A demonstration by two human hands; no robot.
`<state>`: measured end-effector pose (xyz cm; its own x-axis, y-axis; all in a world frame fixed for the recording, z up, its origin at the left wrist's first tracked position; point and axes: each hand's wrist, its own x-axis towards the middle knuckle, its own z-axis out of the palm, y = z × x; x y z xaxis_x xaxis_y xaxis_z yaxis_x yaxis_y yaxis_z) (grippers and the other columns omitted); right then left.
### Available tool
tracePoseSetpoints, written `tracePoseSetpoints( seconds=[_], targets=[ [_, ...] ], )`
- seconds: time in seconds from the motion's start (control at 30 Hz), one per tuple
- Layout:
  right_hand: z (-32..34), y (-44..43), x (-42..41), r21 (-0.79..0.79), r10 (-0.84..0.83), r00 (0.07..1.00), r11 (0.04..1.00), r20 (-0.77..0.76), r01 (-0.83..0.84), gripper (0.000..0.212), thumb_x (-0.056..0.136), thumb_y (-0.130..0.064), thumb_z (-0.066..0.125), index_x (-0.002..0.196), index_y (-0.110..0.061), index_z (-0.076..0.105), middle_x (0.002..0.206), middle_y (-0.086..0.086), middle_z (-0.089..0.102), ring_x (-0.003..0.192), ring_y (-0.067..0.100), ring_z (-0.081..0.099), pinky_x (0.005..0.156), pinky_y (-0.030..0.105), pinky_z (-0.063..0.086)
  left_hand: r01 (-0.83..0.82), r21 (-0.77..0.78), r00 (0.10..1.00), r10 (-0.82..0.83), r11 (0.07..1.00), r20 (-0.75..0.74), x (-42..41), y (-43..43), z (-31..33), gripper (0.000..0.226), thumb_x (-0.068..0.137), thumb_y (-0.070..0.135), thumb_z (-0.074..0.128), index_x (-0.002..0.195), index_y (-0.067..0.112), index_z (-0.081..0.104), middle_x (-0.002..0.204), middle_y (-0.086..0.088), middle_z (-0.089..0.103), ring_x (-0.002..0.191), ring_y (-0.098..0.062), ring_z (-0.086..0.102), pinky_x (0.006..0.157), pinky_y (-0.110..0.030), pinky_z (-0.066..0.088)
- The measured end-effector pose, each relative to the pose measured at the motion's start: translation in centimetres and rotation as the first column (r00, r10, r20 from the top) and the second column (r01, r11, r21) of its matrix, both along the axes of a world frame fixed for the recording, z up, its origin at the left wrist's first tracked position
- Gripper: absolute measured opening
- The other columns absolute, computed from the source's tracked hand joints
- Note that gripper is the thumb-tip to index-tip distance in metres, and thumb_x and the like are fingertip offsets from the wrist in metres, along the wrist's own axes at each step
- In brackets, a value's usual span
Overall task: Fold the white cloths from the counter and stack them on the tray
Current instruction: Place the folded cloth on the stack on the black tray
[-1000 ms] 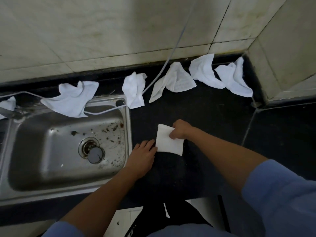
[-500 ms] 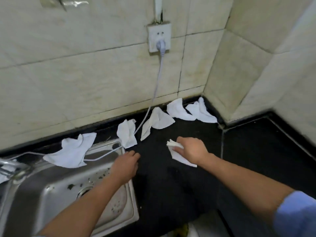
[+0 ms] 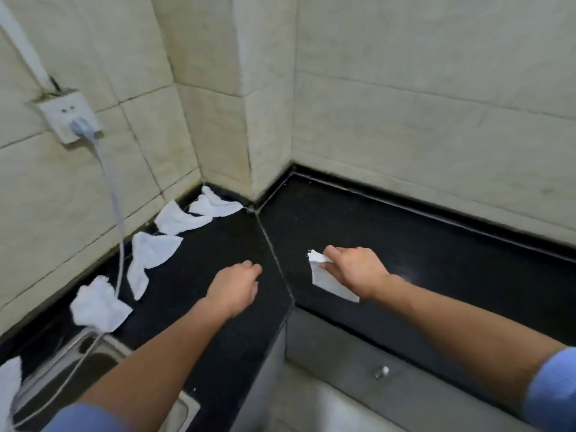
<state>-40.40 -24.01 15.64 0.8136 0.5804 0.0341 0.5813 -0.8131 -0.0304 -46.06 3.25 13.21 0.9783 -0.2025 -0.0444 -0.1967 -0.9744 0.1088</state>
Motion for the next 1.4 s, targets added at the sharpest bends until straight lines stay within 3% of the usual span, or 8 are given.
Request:
tracePoseSetpoints(
  seconds=[0.1, 0.33, 0.53, 0.73, 0.93, 1.13, 1.4],
  targets=[
    [0.8, -7.9, -3.2, 0.004, -0.147, 0.989, 0.989, 0.008, 0.147, 0.033, 0.101, -0.046, 0.032, 0.109, -0.017, 0.046, 0.099, 0.000, 0.065, 0.079, 0.031, 0.062, 0.062, 0.037, 0.042, 0.160, 0.012, 0.986, -0.160, 0.987, 0.033, 1.5, -7.3, 1.2, 0.025, 0.093, 0.026, 0.046, 0.115, 0.016, 0.055, 0.110, -0.005, 0.057, 0.098, -0.028, 0.059, 0.078, -0.040, 0.049],
    [1.6, -27.2, -13.9, -0.011, -0.449, 0.893, 0.893, 0.035, 0.449, 0.033, 0.100, -0.047, 0.035, 0.107, -0.016, 0.046, 0.103, 0.002, 0.066, 0.088, 0.032, 0.062, 0.061, 0.035, 0.033, 0.470, 0.025, 0.879, -0.470, 0.882, 0.079, 0.7, -28.2, 2.5, 0.027, 0.093, 0.028, 0.046, 0.116, 0.016, 0.055, 0.111, -0.003, 0.057, 0.098, -0.026, 0.059, 0.077, -0.038, 0.049],
    [1.2, -44.3, -25.2, -0.073, -0.616, 0.787, 0.785, 0.004, 0.615, 0.033, 0.098, -0.048, 0.037, 0.106, -0.017, 0.046, 0.102, 0.004, 0.066, 0.090, 0.031, 0.062, 0.066, 0.037, 0.040, 0.639, -0.024, 0.769, -0.637, 0.769, 0.062, -5.7, -48.3, 1.0, 0.022, 0.093, 0.029, 0.046, 0.109, 0.016, 0.055, 0.106, -0.003, 0.057, 0.096, -0.026, 0.059, 0.076, -0.038, 0.049],
    [0.6, -57.5, -35.0, -0.044, -0.767, 0.641, 0.640, 0.030, 0.767, 0.034, 0.098, -0.049, 0.037, 0.105, -0.017, 0.047, 0.100, 0.002, 0.066, 0.091, 0.031, 0.062, 0.064, 0.036, 0.037, 0.801, -0.015, 0.598, -0.801, 0.598, 0.009, -12.5, -63.7, 0.5, 0.019, 0.093, 0.029, 0.045, 0.104, 0.016, 0.053, 0.107, -0.003, 0.058, 0.096, -0.027, 0.059, 0.074, -0.036, 0.045],
    [0.0, -66.0, -40.4, 0.013, -0.875, 0.484, 0.484, 0.017, 0.875, 0.033, 0.098, -0.048, 0.038, 0.102, -0.016, 0.048, 0.098, 0.003, 0.065, 0.088, 0.031, 0.061, 0.061, 0.036, 0.034, 0.884, -0.010, 0.467, -0.884, 0.467, 0.019, -13.3, -75.2, 1.4, 0.019, 0.092, 0.029, 0.045, 0.104, 0.017, 0.055, 0.105, -0.003, 0.058, 0.094, -0.028, 0.060, 0.073, -0.036, 0.047],
    [0.8, -75.3, -42.3, 0.059, -0.943, 0.328, 0.331, 0.053, 0.942, 0.031, 0.098, -0.047, 0.040, 0.101, -0.018, 0.051, 0.101, 0.001, 0.063, 0.091, 0.028, 0.061, 0.067, 0.038, 0.043, 0.942, -0.009, 0.334, -0.941, 0.334, 0.049, -12.1, -88.0, 1.1, 0.021, 0.092, 0.030, 0.045, 0.106, 0.019, 0.055, 0.106, -0.001, 0.057, 0.094, -0.027, 0.060, 0.073, -0.038, 0.049],
    [9.4, -90.9, -40.4, 0.149, -0.977, 0.178, 0.195, 0.122, 0.969, 0.019, 0.094, -0.037, 0.051, 0.094, -0.019, 0.055, 0.097, 0.004, 0.064, 0.089, 0.029, 0.060, 0.067, 0.038, 0.047, 0.974, -0.076, 0.223, -0.961, 0.213, 0.160, -9.5, -104.2, 5.0, 0.020, 0.091, 0.031, 0.046, 0.105, 0.020, 0.055, 0.106, -0.002, 0.058, 0.098, -0.026, 0.059, 0.074, -0.038, 0.047]
  ],
)
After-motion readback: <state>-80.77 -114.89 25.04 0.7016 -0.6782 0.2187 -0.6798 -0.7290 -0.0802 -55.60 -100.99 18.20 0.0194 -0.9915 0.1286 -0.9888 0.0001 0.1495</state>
